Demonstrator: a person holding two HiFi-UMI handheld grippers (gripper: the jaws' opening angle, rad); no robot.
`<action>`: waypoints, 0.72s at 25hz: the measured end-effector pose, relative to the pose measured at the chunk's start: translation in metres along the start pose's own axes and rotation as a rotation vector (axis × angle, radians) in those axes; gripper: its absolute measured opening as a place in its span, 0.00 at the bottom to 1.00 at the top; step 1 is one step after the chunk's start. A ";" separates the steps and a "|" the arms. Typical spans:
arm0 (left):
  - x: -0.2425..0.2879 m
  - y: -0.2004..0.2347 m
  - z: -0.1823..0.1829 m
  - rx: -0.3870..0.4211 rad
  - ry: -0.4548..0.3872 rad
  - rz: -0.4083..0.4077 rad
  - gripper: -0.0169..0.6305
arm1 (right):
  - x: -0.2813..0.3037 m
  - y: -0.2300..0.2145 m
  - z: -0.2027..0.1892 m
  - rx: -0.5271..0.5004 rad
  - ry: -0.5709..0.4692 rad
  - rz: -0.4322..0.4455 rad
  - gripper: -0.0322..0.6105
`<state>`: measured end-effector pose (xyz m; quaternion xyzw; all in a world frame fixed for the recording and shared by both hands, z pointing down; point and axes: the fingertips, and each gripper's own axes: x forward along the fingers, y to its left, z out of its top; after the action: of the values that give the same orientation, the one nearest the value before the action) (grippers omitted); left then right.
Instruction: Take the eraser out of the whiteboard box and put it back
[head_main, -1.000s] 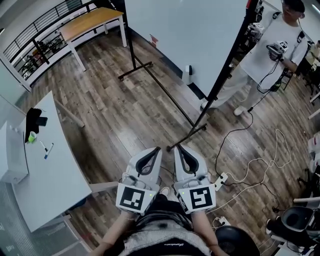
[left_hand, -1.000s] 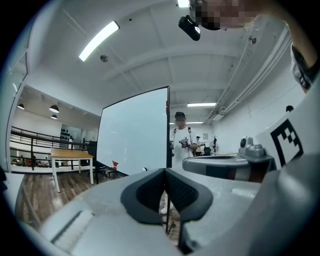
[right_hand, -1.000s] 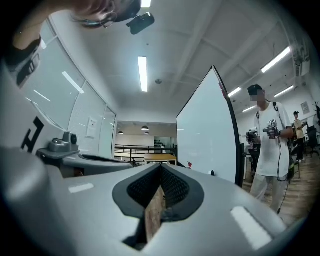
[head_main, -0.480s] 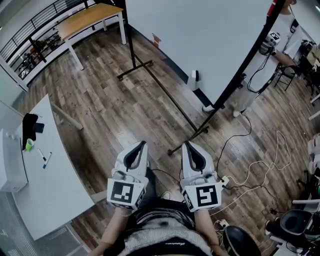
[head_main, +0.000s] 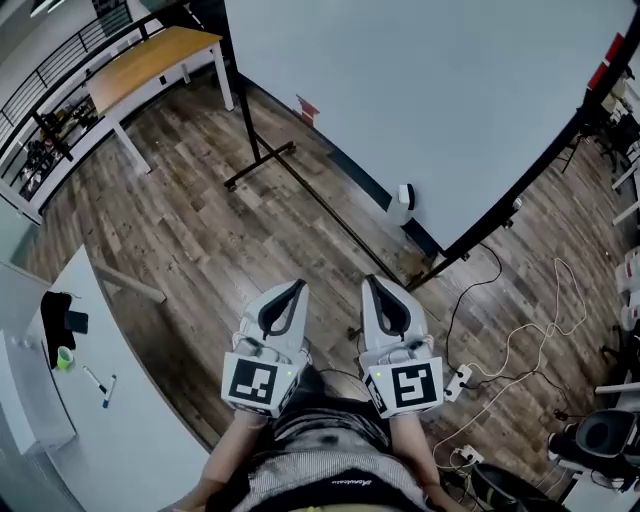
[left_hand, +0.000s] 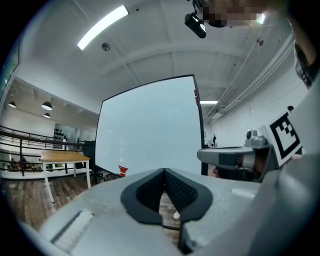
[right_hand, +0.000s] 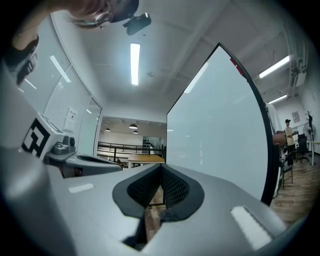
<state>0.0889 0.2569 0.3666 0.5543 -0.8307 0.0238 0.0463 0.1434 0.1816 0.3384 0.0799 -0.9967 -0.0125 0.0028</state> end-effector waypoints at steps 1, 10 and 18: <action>0.006 0.010 0.000 0.004 -0.002 -0.007 0.03 | 0.012 0.002 0.000 -0.002 -0.001 -0.006 0.05; 0.035 0.073 -0.008 -0.024 0.032 -0.043 0.03 | 0.078 0.011 -0.011 0.000 0.031 -0.040 0.05; 0.055 0.096 -0.019 -0.062 0.054 -0.065 0.03 | 0.113 0.002 -0.025 0.007 0.080 -0.056 0.05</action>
<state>-0.0191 0.2453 0.3924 0.5784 -0.8111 0.0115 0.0865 0.0314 0.1653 0.3640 0.1084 -0.9932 -0.0060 0.0419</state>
